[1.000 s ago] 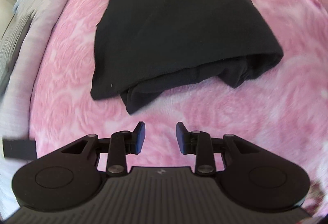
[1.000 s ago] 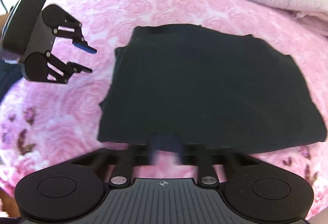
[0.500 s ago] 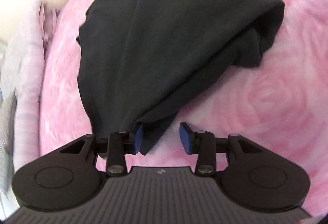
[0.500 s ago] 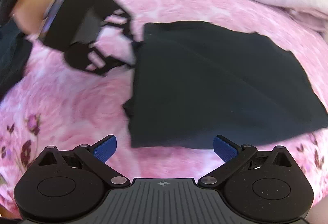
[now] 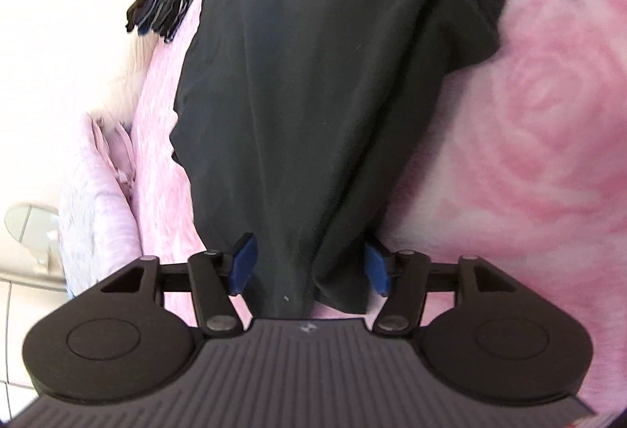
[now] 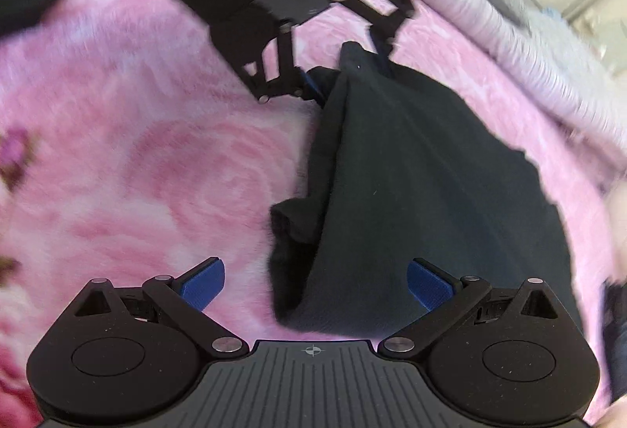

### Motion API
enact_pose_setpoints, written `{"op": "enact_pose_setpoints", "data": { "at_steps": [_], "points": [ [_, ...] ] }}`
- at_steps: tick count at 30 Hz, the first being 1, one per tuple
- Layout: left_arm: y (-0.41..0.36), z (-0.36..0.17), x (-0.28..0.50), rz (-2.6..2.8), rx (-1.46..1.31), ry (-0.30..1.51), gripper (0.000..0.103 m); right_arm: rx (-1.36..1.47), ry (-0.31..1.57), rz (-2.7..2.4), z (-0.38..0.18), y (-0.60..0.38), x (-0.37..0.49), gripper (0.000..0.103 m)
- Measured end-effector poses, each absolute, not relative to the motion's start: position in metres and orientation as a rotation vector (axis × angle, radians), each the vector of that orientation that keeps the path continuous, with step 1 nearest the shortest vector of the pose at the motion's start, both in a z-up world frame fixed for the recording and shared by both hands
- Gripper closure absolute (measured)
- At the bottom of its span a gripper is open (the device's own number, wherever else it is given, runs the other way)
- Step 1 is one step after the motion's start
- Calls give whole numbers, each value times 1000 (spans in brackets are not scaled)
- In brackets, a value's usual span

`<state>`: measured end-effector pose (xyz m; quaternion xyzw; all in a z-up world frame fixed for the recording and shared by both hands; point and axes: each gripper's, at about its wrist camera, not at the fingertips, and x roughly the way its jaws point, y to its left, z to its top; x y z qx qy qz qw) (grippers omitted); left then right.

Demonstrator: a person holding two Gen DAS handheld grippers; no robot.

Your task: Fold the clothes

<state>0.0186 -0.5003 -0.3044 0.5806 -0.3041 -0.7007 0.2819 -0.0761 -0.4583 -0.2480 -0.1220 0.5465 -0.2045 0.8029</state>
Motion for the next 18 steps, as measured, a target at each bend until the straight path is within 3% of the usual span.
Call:
{"op": "enact_pose_setpoints", "data": {
  "at_steps": [2,3,4,6,8,10,12,18],
  "points": [
    [-510,-305,18,-1885,1553,-808,48,-332,1180,-449,-255,-460,-75,1],
    [-516,-305,16,-1888,1558,-792,58,-355,1180,-449,-256,-461,-75,1],
    [-522,-305,15,-1889,1569,-766,77,-377,1179,-448,-257,-462,-75,2],
    [-525,-302,13,-1888,1577,-725,90,-427,1177,-444,-260,-463,-75,6],
    [-525,-300,12,-1885,1579,-689,91,-453,1174,-443,-263,-466,-77,19],
    [-522,-296,13,-1888,1575,-668,93,-475,1174,-435,-265,-466,-81,66],
    [-517,-291,14,-1892,1569,-652,93,-492,1178,-433,-268,-466,-86,83],
    [-500,-265,18,-1887,1537,-587,95,-347,1136,-368,-227,-472,-91,90]
  ]
}}
